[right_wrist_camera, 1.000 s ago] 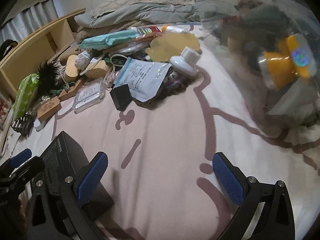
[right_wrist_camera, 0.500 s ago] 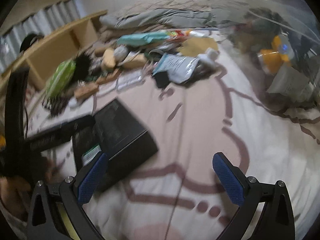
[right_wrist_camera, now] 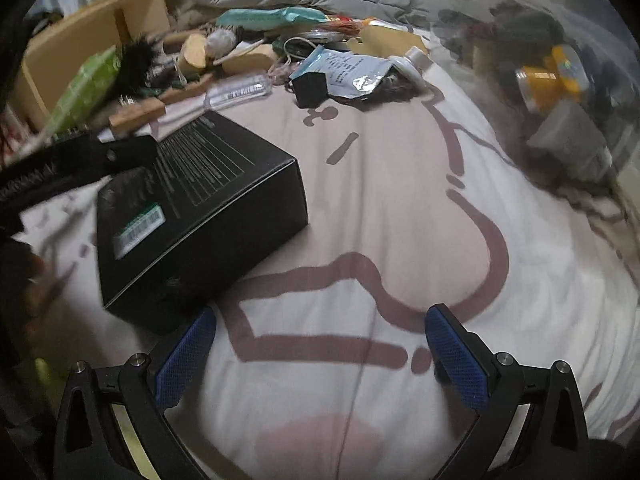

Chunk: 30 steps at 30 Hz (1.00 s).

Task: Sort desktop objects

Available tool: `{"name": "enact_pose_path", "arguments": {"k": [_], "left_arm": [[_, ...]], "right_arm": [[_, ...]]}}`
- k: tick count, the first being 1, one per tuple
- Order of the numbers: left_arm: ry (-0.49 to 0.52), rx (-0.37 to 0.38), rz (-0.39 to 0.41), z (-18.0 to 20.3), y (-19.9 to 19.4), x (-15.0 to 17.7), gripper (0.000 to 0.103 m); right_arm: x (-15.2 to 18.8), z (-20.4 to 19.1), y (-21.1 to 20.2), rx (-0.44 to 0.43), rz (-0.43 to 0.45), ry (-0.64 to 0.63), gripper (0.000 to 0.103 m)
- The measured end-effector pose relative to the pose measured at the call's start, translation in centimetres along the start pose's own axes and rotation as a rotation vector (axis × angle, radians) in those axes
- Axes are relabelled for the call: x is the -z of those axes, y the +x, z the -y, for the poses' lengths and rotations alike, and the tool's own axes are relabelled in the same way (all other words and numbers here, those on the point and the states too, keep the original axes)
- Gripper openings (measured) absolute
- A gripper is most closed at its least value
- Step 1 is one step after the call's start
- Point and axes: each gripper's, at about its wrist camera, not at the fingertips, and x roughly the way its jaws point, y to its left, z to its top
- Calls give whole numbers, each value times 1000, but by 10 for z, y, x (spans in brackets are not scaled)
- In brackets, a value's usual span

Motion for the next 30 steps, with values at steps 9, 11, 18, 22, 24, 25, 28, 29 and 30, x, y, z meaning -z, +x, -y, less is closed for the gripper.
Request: {"name": "enact_pose_path", "arguments": {"k": [9,11,18,22,24,25,28,29,30], "left_arm": [[19,-44,5,-1,1,-4,103],[22,-60,8,-3,0,-5,103],[0,-50,-4,-11,2,-7,103],[0,-48,-5,-12,2,-7,103],[2,-49,-6,-12,2,-6,103],[5,-51,-7,-12,2,-6,103],[12,-48,-18,-12,2,-7,103],[13,-46,-22,-13,3,-7,103],[11,-44,-24,-13,3,-6,103]], "right_arm": [[-3,0,5,24,30,11,103],[-7,-2,9,34,45,-11,103],[-13,2,11,11,54,-8,103],[-9,0,7,15,25,-11,103],[-7,-3,6,22,15,-22,103],[-5,-4,6,24,12,-29,103],[-7,-2,11,9,3,-34,103],[-9,-3,15,9,7,-51,103],[-12,-4,19,10,3,-62,103]]}}
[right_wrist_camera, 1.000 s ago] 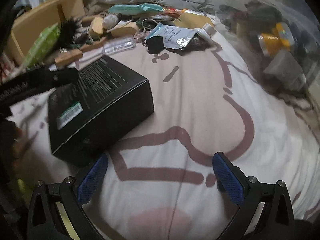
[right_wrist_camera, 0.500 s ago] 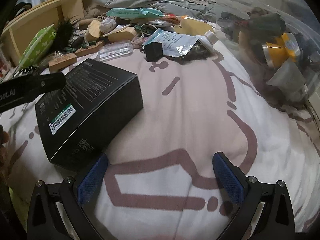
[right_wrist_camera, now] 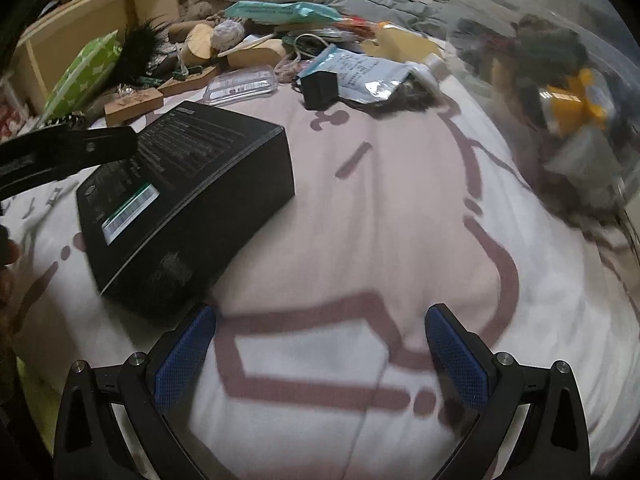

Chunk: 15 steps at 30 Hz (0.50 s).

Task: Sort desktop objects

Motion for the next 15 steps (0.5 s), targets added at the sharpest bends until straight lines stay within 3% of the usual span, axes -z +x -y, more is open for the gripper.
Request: {"name": "enact_pose_path", "arguments": {"k": [6,15], "left_arm": [[-14,-4,3,-2,1,-2,103],[-14,-31,16,-7,0,-6,103]], "right_arm": [[-14,4,12,-55,-24,-35,103],[-17,11,1,-115,59,39,103]]}}
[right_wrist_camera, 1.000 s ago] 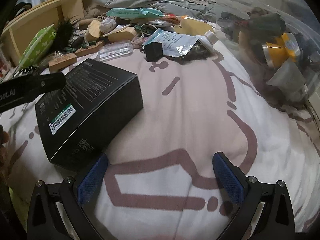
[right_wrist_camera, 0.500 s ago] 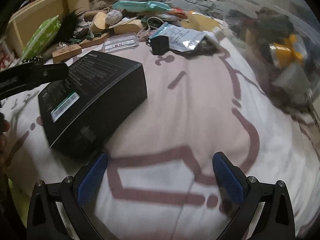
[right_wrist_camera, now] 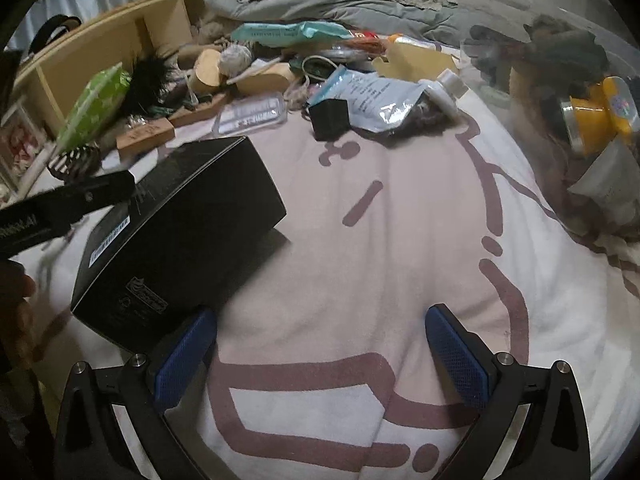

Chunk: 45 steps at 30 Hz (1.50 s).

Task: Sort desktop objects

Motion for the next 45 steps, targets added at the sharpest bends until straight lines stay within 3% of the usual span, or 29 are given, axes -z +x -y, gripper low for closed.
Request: {"name": "enact_pose_path", "arguments": {"k": [6,10,23,32,45], "left_arm": [[17,-16,7,0,0,-1,103],[32,-57,28,-2,-2,-3,103],[-208,149,-109,-39,12,0,103],[-160,202,-119,-25,9,4,103],[-98,218,-142,-18,7,10,103]], "right_arm": [[-1,-2,-1,2,10,6,103],[-3,2,-8,-83,56,69,103],[-10,2,-24,-193,156,140,103],[-15,26,-34,-188,211,248,103],[-18,30,-46,-186,269,230,103]]}}
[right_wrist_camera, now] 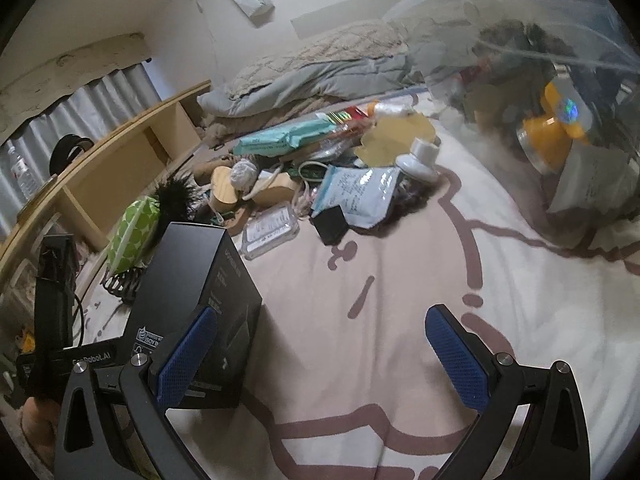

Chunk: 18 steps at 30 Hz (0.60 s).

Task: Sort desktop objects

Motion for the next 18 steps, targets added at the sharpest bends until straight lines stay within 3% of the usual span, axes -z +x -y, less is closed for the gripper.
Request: {"name": "enact_pose_path", "arguments": {"k": [3,7,11,18], "left_arm": [[29,21,-19,6,4,2,103],[102,-35,-19,19,12,8,103],[111,-50,-11,21,14,7,103],[116,-52,-17,20,14,7,103]], "right_arm": [[-3,-2,-5,-13,32,-7,103],[-7,3,-7,1,37,5,103],[-6,17,-5,-14,8,86,103],[-5,16,-5,-21,4,94,103]]}}
